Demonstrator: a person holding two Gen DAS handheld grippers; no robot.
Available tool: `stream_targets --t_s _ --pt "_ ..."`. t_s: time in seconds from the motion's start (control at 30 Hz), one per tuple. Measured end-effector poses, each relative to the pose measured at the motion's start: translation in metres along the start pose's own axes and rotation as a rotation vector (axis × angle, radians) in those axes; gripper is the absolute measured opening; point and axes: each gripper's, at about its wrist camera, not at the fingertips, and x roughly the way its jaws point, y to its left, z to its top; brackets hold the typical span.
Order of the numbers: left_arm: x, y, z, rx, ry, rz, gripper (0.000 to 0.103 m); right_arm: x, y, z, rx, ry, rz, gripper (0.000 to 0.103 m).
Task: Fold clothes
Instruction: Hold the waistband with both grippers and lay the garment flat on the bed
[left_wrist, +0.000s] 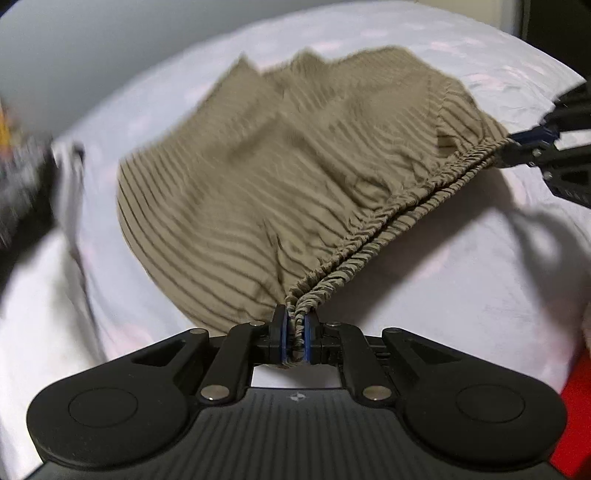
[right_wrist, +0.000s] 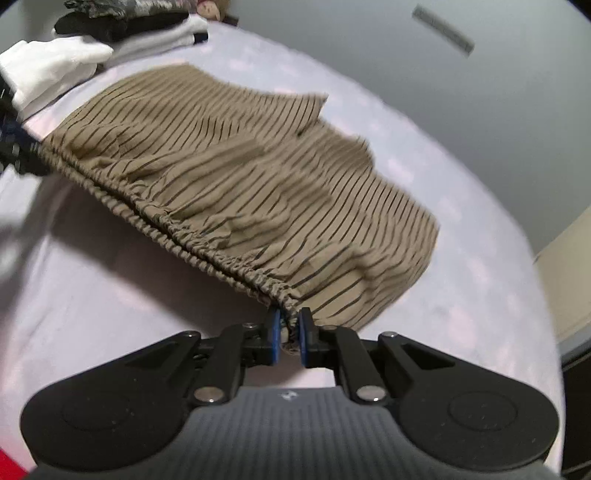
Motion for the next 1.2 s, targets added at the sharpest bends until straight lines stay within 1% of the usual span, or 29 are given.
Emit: stream_targets --t_s 0.03,0.1,0.13,0.2,0.23,0.27,0.3,0.33,0.37,0.43,0.5,0.53,0.63,0.67,0.73,0.77,0.8,0.9,1.0,1.07,1.13,1.17,1.2 --pt "0.005 0.008 0.003 -0.035 0.016 -0.019 0.011 0.003 -0.002 0.003 0.013 0.024 0.021 0.011" --pt "0.012 0.022 0.004 -0.107 0.038 -0.062 0.015 0.011 -0.011 0.012 0.049 0.075 0.07 0.013" --pt "0.012 0.027 0.004 -0.131 0.044 -0.081 0.016 0.012 -0.016 0.011 0.077 0.098 0.093 0.013" --pt "0.009 0.034 0.005 -0.161 0.049 -0.11 0.023 0.017 -0.022 0.011 0.155 0.126 0.143 0.018" --pt "0.006 0.036 0.005 -0.17 0.051 -0.12 0.025 0.02 -0.024 0.012 0.195 0.137 0.168 0.019" --pt "0.004 0.038 0.005 -0.178 0.053 -0.131 0.034 0.022 -0.027 0.011 0.236 0.145 0.192 0.023" --pt "0.001 0.04 0.005 -0.186 0.055 -0.142 0.048 0.022 -0.03 0.007 0.278 0.149 0.215 0.03" --pt "-0.003 0.041 0.003 -0.204 0.052 -0.165 0.056 0.021 -0.033 0.002 0.322 0.151 0.236 0.036" --pt "-0.008 0.042 0.0 -0.228 0.045 -0.196 0.062 0.02 -0.037 -0.004 0.371 0.154 0.257 0.047" --pt "-0.016 0.047 -0.005 -0.297 0.019 -0.257 0.062 0.016 -0.045 -0.015 0.469 0.144 0.306 0.049" --pt "-0.014 0.059 -0.004 -0.415 -0.01 -0.286 0.062 0.014 -0.055 -0.028 0.618 0.117 0.369 0.055" --pt "-0.011 0.065 -0.003 -0.48 -0.024 -0.296 0.063 0.016 -0.06 -0.035 0.709 0.1 0.402 0.055" --pt "0.001 0.084 -0.011 -0.714 -0.027 -0.275 0.063 0.032 -0.073 -0.068 1.028 0.053 0.49 0.056" --pt "0.006 0.089 -0.015 -0.777 -0.02 -0.27 0.063 0.039 -0.074 -0.079 1.112 0.056 0.499 0.056" --pt "0.018 0.096 -0.023 -0.88 0.0 -0.263 0.063 0.052 -0.074 -0.091 1.211 0.1 0.481 0.055" --pt "0.024 0.1 -0.027 -0.932 0.01 -0.26 0.063 0.057 -0.076 -0.093 1.241 0.107 0.467 0.055" --pt "0.028 0.101 -0.028 -0.955 0.016 -0.259 0.063 0.059 -0.079 -0.092 1.257 0.094 0.454 0.055" --pt "0.035 0.101 -0.029 -0.97 0.027 -0.262 0.063 0.068 -0.084 -0.089 1.281 0.068 0.445 0.055" --pt "0.043 0.101 -0.029 -0.984 0.037 -0.266 0.063 0.08 -0.083 -0.087 1.306 0.076 0.464 0.055" --pt "0.048 0.102 -0.029 -0.994 0.045 -0.268 0.063 0.082 -0.081 -0.083 1.295 0.068 0.472 0.055" --pt "0.053 0.102 -0.03 -1.004 0.052 -0.27 0.063 0.084 -0.077 -0.079 1.267 0.064 0.466 0.046" --pt "0.055 0.102 -0.03 -1.009 0.056 -0.271 0.061 0.086 -0.075 -0.077 1.254 0.064 0.464 0.038" --pt "0.057 0.102 -0.03 -1.014 0.059 -0.273 0.054 0.088 -0.074 -0.076 1.242 0.065 0.464 0.028"
